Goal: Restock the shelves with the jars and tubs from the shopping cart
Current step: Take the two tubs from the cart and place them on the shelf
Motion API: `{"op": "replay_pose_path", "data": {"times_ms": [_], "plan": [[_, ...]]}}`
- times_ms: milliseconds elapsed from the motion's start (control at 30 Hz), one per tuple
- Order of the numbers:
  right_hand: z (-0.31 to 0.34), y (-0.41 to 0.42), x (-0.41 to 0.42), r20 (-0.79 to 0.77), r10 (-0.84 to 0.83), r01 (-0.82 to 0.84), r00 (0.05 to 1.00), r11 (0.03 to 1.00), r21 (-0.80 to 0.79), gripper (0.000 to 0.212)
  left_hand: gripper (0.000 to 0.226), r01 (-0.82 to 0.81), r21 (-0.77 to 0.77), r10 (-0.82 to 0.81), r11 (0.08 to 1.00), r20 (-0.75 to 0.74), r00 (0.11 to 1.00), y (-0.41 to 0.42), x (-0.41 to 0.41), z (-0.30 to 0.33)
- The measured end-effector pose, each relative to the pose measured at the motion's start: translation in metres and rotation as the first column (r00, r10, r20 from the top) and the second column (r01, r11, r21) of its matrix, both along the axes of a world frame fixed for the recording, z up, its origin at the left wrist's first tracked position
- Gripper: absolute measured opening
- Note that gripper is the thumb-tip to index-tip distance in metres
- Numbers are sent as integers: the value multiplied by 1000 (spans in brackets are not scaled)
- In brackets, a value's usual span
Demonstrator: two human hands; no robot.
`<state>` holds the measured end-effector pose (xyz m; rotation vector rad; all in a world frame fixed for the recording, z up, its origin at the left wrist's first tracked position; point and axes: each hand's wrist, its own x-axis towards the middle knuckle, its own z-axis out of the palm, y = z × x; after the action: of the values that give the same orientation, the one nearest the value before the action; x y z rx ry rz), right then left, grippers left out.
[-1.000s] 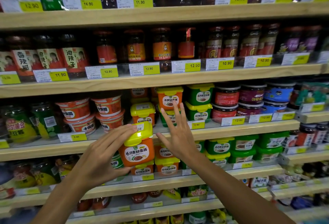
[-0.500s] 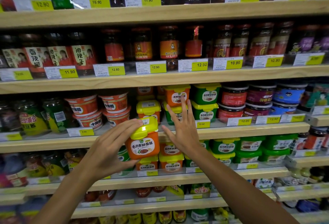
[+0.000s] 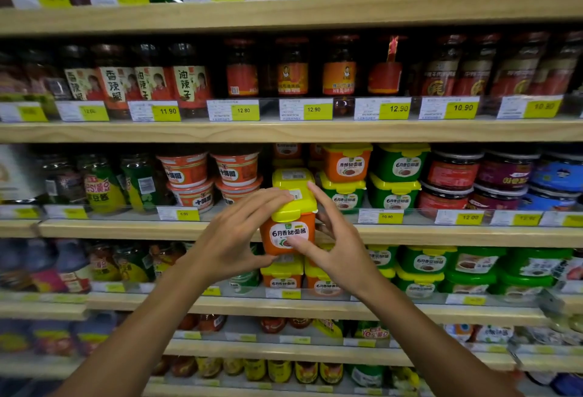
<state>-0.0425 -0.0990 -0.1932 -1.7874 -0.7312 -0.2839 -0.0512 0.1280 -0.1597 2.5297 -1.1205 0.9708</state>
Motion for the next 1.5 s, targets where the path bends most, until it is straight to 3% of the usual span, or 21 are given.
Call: {"op": "replay_pose_path", "data": {"times_ms": [167,300,433,633,767,933,1200,1500], "plan": [[1,3,1,66,-80,76,995,995,69,74,91,35,-78,-33,996,24,999,-3,2,4],[4,5,2,-4,-91,90,996,977,194,74,97,15,-288,-17,957,-7,1000,-5,0,2],[9,8,8,-59,-103,116,993,948,295,74,92,-90,-537,43,839,-99,994,-11,4,-13],[14,17,22,-41,-112,119,993,945,305,78,86,-120,-760,-119,639,-252,960,-26,13,-26],[11,22,36,-63,-123,137,990,927,349,89,84,-129,-825,-208,551,-285,936,-33,21,-26],[13,33,52,-122,-125,164,985,900,403,83,82,-136,-865,-248,483,-284,926,-34,35,-21],[16,44,81,-70,-204,216,976,935,281,80,81,-167,-886,-225,433,-286,931,-35,59,-17],[26,48,115,-7,-292,288,956,940,180,51,79,-175,-899,-207,402,-275,939,-40,91,-12]]}}
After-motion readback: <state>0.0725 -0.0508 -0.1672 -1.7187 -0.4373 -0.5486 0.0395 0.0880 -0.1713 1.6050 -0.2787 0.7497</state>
